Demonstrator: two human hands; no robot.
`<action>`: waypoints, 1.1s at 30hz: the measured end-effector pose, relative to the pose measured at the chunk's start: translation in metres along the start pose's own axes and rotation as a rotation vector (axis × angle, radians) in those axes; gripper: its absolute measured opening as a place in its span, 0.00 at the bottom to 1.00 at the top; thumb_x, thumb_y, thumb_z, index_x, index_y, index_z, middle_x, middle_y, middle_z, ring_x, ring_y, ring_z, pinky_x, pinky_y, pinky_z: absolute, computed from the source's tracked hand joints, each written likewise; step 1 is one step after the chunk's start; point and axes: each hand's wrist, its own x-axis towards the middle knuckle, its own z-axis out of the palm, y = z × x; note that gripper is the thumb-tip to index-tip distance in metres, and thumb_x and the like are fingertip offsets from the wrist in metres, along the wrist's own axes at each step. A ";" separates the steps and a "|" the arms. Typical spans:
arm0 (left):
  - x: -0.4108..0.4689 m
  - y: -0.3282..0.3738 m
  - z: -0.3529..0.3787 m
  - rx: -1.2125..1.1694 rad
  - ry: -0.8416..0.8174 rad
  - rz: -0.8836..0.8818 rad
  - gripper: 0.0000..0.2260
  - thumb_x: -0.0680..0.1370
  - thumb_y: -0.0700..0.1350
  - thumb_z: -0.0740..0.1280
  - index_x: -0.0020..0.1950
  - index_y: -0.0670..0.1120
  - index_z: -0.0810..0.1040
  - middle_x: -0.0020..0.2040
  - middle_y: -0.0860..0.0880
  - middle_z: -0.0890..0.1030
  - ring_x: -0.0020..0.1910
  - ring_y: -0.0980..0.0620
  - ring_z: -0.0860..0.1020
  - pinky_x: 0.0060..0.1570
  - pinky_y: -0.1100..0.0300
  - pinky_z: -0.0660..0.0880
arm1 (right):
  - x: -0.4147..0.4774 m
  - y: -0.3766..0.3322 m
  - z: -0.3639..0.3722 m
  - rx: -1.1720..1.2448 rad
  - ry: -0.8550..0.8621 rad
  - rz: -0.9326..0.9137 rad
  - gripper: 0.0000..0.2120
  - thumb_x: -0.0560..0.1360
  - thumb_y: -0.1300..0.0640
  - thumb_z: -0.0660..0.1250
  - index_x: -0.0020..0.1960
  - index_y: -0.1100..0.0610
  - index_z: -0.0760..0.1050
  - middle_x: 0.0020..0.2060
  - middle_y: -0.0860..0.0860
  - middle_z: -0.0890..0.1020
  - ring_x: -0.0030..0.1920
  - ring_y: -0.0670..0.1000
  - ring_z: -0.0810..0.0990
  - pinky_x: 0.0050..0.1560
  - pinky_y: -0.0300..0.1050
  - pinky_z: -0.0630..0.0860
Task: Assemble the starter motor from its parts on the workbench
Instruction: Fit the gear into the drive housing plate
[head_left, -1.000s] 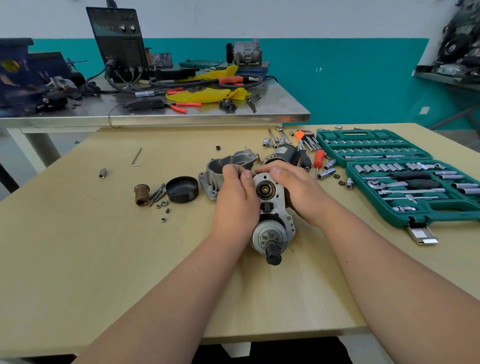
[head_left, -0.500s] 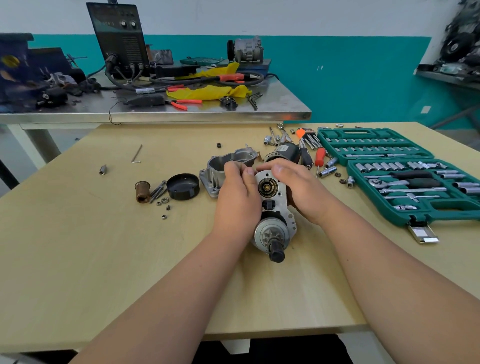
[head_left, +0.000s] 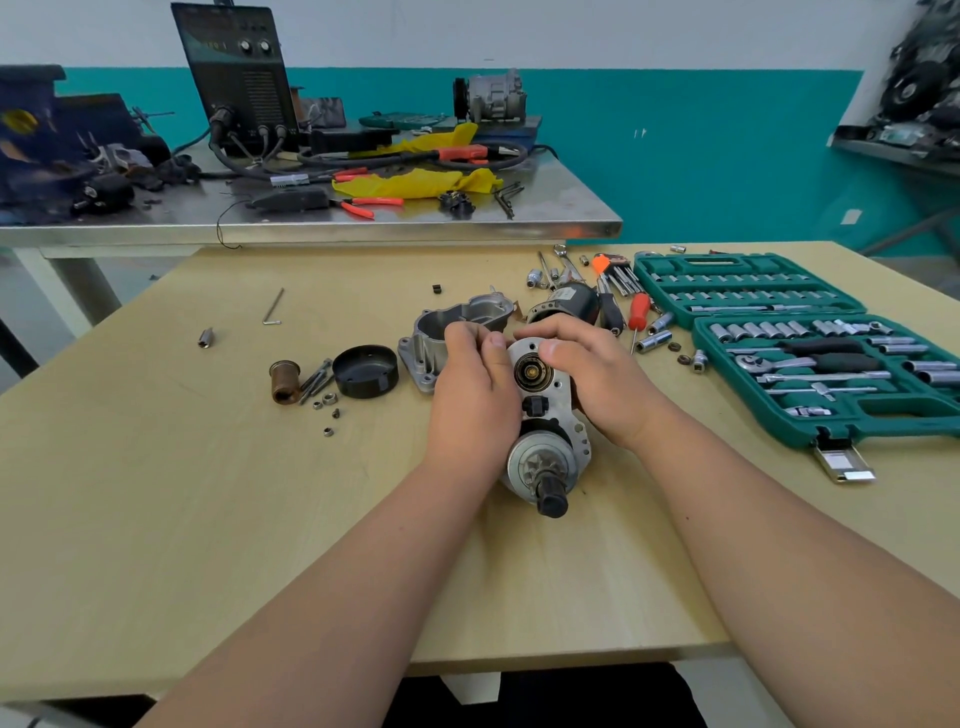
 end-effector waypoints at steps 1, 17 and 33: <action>0.000 0.000 0.000 -0.006 0.002 0.000 0.06 0.84 0.47 0.54 0.49 0.48 0.64 0.35 0.55 0.72 0.32 0.69 0.72 0.28 0.71 0.65 | 0.000 0.000 0.000 -0.001 0.005 0.005 0.16 0.70 0.53 0.60 0.54 0.54 0.78 0.50 0.52 0.82 0.47 0.40 0.80 0.46 0.31 0.74; -0.009 0.004 -0.055 -0.132 -0.150 -0.025 0.08 0.77 0.42 0.70 0.41 0.55 0.81 0.35 0.62 0.81 0.33 0.65 0.76 0.35 0.74 0.69 | -0.001 0.001 0.004 -0.029 0.123 0.027 0.08 0.74 0.56 0.64 0.46 0.44 0.79 0.47 0.54 0.83 0.49 0.50 0.81 0.52 0.46 0.76; -0.010 0.006 -0.040 0.073 -0.142 0.029 0.09 0.75 0.42 0.72 0.41 0.57 0.81 0.42 0.57 0.80 0.36 0.64 0.76 0.37 0.74 0.69 | 0.001 0.002 0.003 -0.048 0.157 0.056 0.07 0.75 0.54 0.64 0.49 0.44 0.79 0.47 0.54 0.83 0.48 0.49 0.80 0.49 0.43 0.75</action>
